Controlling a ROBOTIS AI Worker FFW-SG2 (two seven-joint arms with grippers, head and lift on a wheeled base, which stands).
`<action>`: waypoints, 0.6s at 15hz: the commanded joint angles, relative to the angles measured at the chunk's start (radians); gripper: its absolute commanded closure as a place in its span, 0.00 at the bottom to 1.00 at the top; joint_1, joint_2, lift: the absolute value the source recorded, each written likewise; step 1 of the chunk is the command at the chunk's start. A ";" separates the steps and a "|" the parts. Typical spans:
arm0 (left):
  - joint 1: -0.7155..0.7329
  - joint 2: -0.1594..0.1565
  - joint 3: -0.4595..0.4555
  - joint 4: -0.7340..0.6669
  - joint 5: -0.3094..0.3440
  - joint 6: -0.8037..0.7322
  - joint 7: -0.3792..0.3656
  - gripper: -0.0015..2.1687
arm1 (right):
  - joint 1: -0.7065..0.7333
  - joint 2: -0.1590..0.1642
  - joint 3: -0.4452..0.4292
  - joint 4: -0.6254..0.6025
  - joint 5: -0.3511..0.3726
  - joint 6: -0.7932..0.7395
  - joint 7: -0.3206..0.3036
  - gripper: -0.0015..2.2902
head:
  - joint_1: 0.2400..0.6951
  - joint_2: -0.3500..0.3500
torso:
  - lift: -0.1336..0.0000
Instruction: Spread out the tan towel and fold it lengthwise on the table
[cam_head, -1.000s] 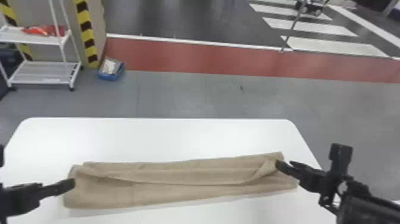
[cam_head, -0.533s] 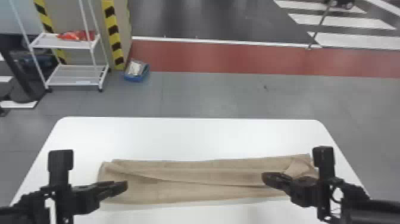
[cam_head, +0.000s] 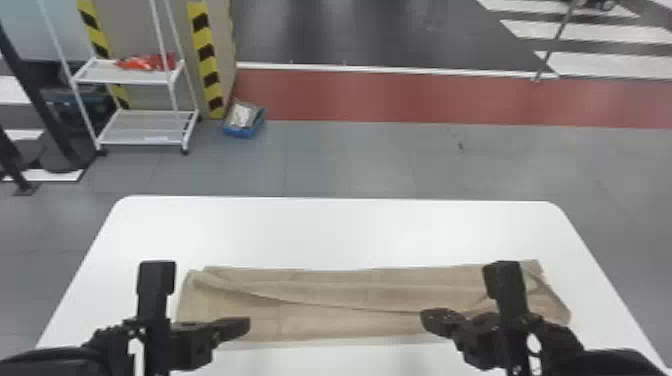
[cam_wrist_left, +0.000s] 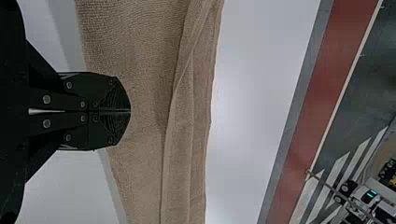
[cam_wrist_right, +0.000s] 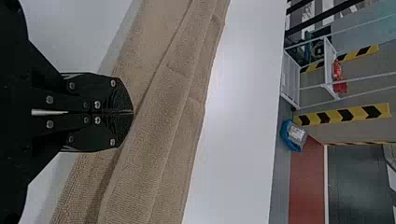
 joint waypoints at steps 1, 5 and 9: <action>0.000 -0.001 -0.003 0.008 -0.001 -0.009 -0.009 0.61 | -0.008 0.002 0.024 0.050 0.000 -0.024 -0.025 0.89 | 1.00 0.39 | 1.00; 0.017 -0.001 -0.026 0.008 0.003 -0.061 -0.025 0.61 | -0.028 0.007 0.038 0.120 0.000 -0.083 -0.066 0.89 | 1.00 0.39 | 1.00; 0.014 -0.001 -0.038 0.014 -0.013 -0.061 -0.017 0.61 | -0.047 0.019 0.044 0.144 0.000 -0.089 -0.080 0.89 | 1.00 0.39 | 1.00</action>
